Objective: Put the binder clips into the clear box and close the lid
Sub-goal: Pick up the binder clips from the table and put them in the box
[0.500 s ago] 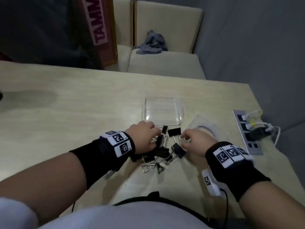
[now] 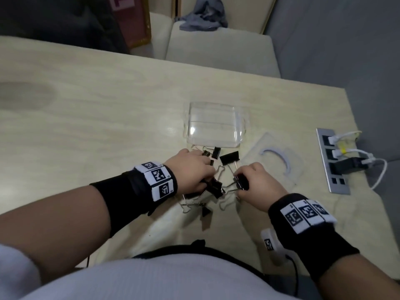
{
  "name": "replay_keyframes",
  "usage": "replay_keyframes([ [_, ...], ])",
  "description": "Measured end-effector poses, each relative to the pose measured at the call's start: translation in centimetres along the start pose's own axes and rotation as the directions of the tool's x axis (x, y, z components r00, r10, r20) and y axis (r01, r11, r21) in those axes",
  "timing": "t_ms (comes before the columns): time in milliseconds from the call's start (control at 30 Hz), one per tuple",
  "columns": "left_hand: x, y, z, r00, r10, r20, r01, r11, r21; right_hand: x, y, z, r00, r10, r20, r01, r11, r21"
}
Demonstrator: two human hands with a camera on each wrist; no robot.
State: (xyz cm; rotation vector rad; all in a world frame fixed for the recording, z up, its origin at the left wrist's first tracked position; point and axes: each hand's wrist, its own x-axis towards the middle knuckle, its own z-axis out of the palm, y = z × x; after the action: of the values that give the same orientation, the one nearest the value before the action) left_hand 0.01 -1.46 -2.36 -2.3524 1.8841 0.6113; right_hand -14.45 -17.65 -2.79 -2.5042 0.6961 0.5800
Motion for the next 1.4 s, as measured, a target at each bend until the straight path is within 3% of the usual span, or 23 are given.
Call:
replay_keyframes([
  [233,0.2,-0.2,0.5,0.996,0.067,0.063,-0.068,0.997,0.026,1.6,-0.5,-4.4,0.966,0.042,-0.254,0.008,0.981,0.193],
  [433,0.9,0.7,0.6,0.998,0.064,0.029,-0.066,0.995,0.079,6.7,-3.6,-6.0,0.924,0.023,-0.382,0.030,0.991,0.131],
  [567,0.6,0.3,0.3,0.999,0.043,0.002,-0.043,0.998,0.042,8.4,-4.3,-5.8,0.943,0.054,-0.329,-0.018,0.994,0.110],
  [733,-0.2,-2.3,-1.9,0.987,-0.076,-0.140,0.060,0.991,-0.119,7.2,-2.8,-4.4,0.967,-0.046,-0.250,0.031,0.997,-0.067],
  [900,1.5,-5.5,-3.9,0.963,-0.167,-0.213,0.125,0.972,-0.199,5.5,-1.6,-2.9,0.969,-0.078,-0.233,0.063,0.995,-0.074],
  [1100,4.2,-7.2,-5.3,0.980,-0.187,-0.070,0.181,0.980,-0.082,4.0,-1.0,-2.1,0.966,-0.075,-0.248,0.066,0.997,-0.044],
  [1233,4.4,-7.0,-4.9,0.983,-0.182,-0.029,0.182,0.983,-0.002,2.8,-1.2,-1.6,0.891,-0.182,-0.415,0.153,0.983,-0.104],
  [1333,3.8,-6.7,-4.2,0.974,-0.220,-0.051,0.219,0.976,-0.014,2.6,-1.1,-0.2,0.929,-0.293,-0.227,0.237,0.940,-0.245],
  [1400,3.1,-6.2,-3.6,0.973,-0.199,-0.115,0.201,0.980,0.009,2.6,-1.1,0.6,0.944,-0.293,-0.152,0.243,0.929,-0.281],
])
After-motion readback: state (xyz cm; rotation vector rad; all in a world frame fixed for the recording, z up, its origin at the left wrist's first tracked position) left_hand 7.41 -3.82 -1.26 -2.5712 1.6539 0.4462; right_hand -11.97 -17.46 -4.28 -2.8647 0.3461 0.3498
